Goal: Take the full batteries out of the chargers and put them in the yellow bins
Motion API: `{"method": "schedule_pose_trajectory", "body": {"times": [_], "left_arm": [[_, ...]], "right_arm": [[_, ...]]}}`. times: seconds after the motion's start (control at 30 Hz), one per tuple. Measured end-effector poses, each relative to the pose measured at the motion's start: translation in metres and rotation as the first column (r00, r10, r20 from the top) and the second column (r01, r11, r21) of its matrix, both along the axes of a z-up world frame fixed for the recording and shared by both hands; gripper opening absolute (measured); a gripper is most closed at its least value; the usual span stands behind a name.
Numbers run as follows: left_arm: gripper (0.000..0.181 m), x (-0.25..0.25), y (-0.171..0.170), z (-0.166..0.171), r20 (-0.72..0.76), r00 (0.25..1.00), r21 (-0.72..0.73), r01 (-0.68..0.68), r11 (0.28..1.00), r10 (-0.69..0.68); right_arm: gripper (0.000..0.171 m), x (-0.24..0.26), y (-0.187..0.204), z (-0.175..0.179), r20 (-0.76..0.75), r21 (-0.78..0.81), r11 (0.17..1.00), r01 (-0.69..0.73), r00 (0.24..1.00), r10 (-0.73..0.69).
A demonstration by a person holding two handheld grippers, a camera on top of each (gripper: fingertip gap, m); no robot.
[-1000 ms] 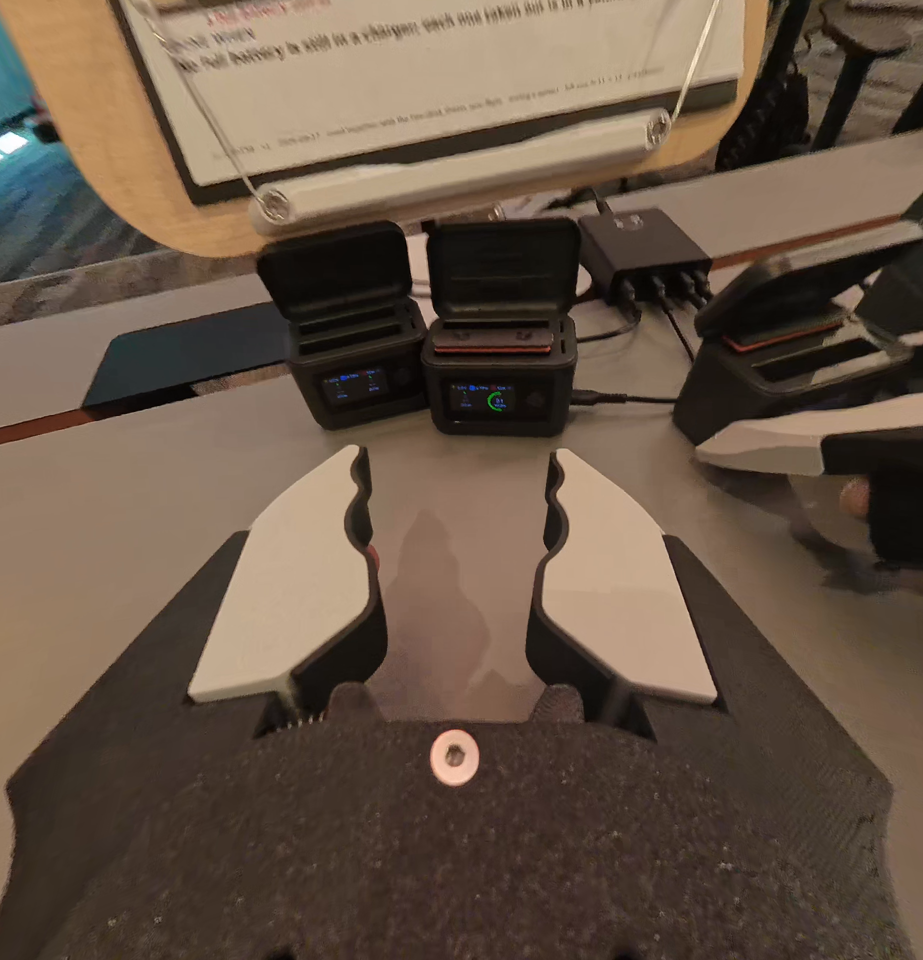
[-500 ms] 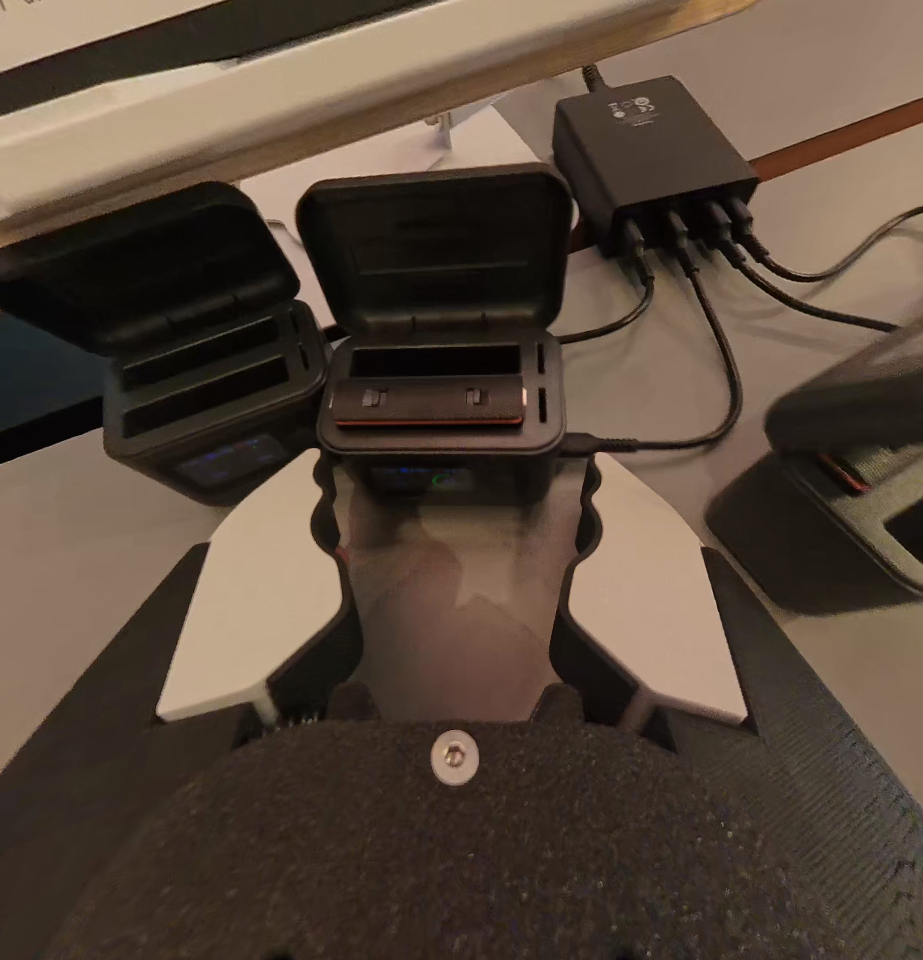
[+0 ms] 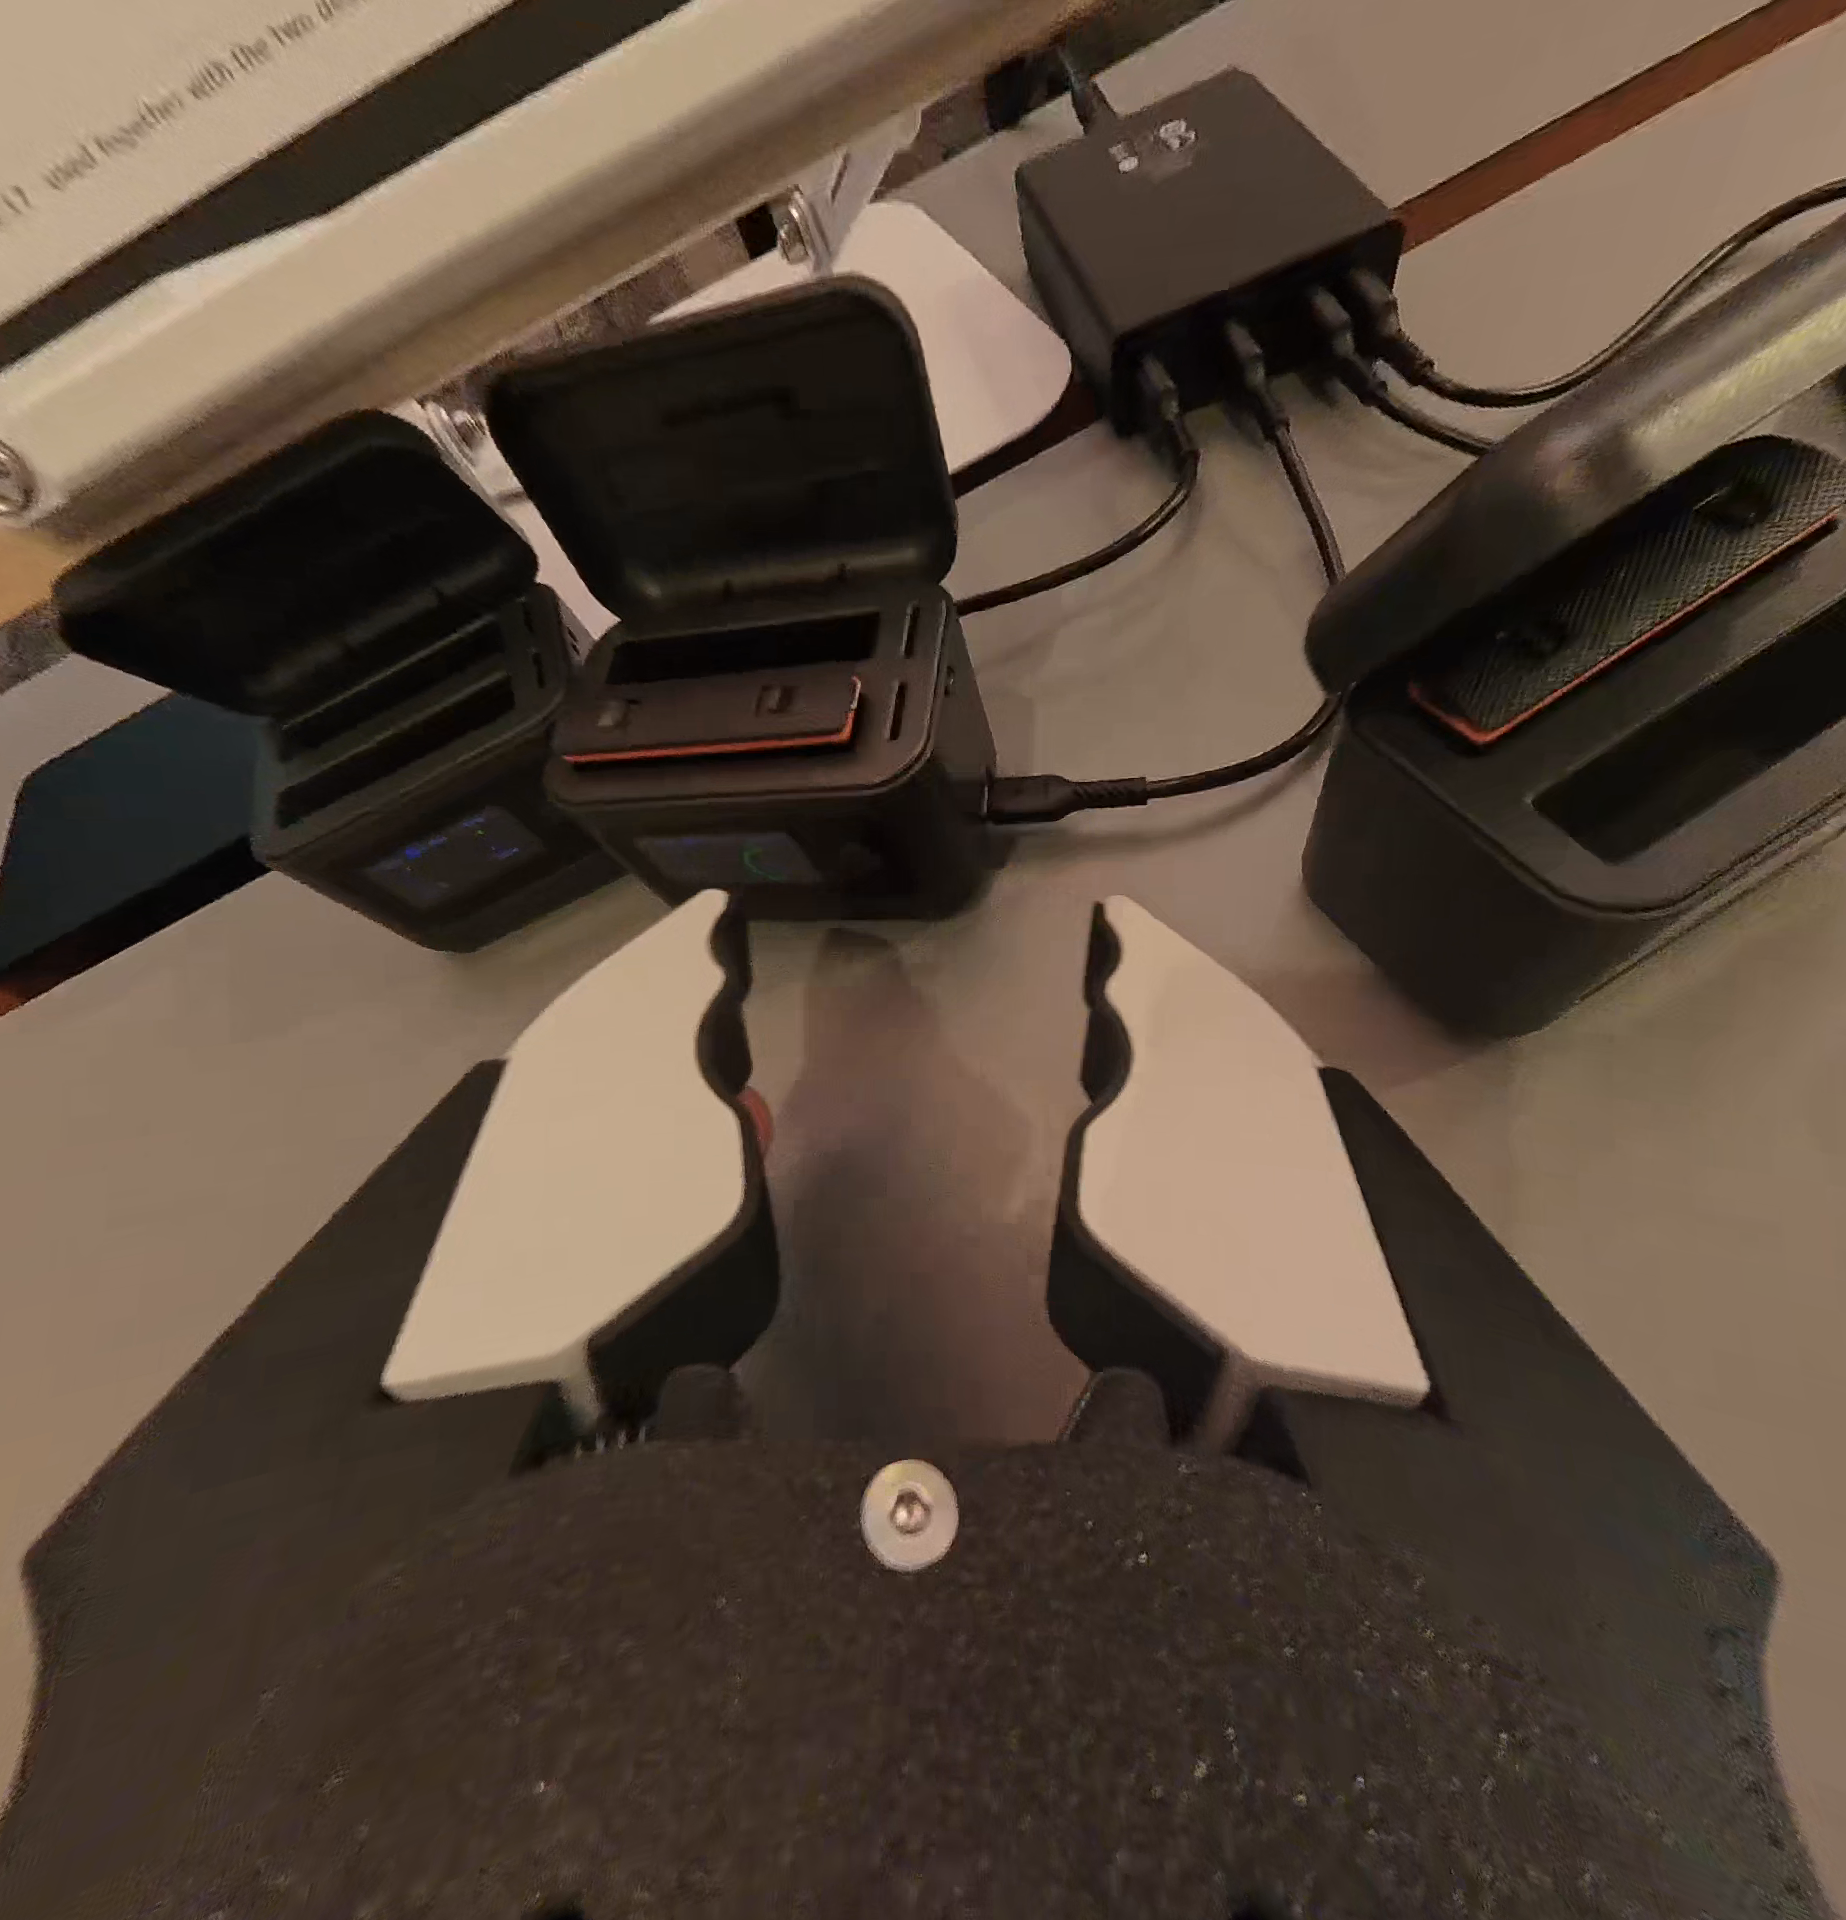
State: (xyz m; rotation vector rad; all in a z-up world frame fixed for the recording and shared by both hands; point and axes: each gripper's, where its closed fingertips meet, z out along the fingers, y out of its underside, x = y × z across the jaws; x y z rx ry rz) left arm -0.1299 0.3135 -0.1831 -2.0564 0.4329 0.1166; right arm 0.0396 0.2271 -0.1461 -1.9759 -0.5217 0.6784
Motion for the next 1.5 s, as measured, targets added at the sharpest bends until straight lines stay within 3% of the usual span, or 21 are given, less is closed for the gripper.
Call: {"method": "schedule_pose_trajectory", "body": {"times": [0.17, 0.33, 0.53, 0.67, 0.8, 1.0, 1.13, 1.2, 1.37, 1.5], "left_arm": [[0.099, -0.002, 0.014, -0.011, 0.133, 0.991, -0.118, 0.03, 0.992, -0.014], [0.107, -0.009, 0.031, -0.016, 0.188, 0.981, -0.17, 0.078, 0.982, -0.045], [0.104, -0.009, 0.044, -0.016, 0.204, 0.974, -0.171, 0.132, 0.976, -0.096], [0.091, -0.012, 0.044, -0.013, 0.186, 0.98, -0.146, 0.099, 0.984, -0.071], [0.09, -0.013, 0.03, -0.012, 0.139, 0.99, -0.124, 0.028, 0.992, -0.01], [0.09, -0.007, -0.01, -0.012, 0.184, 0.974, -0.139, -0.106, 0.985, 0.13], [0.082, 0.0, -0.024, -0.012, 0.209, 0.967, -0.143, -0.116, 0.983, 0.145], [0.089, 0.003, -0.027, -0.01, 0.213, 0.97, -0.137, -0.088, 0.987, 0.116], [0.096, -0.005, -0.042, 0.008, 0.306, 0.951, -0.056, -0.021, 0.998, 0.037], [0.093, -0.035, -0.041, 0.043, 0.464, 0.886, 0.054, -0.037, 0.998, 0.008]], "right_arm": [[0.099, -0.002, -0.003, 0.002, 0.008, 0.019, 1.0, -0.018, 1.0, 0.018], [0.095, 0.002, -0.001, 0.0, -0.005, 0.005, 1.0, -0.012, 1.0, 0.012], [0.092, 0.001, -0.002, -0.001, -0.006, -0.003, 1.0, -0.028, 1.0, 0.028], [0.09, -0.001, -0.004, -0.002, 0.005, -0.002, 0.999, -0.04, 0.999, 0.04], [0.088, -0.003, -0.005, -0.001, 0.001, -0.002, 0.999, -0.05, 0.999, 0.05], [0.087, -0.006, -0.008, -0.003, 0.013, -0.006, 0.998, -0.064, 0.998, 0.064], [0.086, -0.009, -0.01, -0.005, 0.024, -0.007, 0.997, -0.074, 0.997, 0.074], [0.086, -0.009, -0.01, -0.006, 0.03, -0.007, 0.997, -0.077, 0.997, 0.077], [0.086, -0.006, -0.009, -0.004, 0.016, -0.007, 0.998, -0.064, 0.998, 0.064], [0.085, -0.005, -0.008, -0.004, 0.004, -0.015, 0.998, -0.062, 0.998, 0.062]]}}
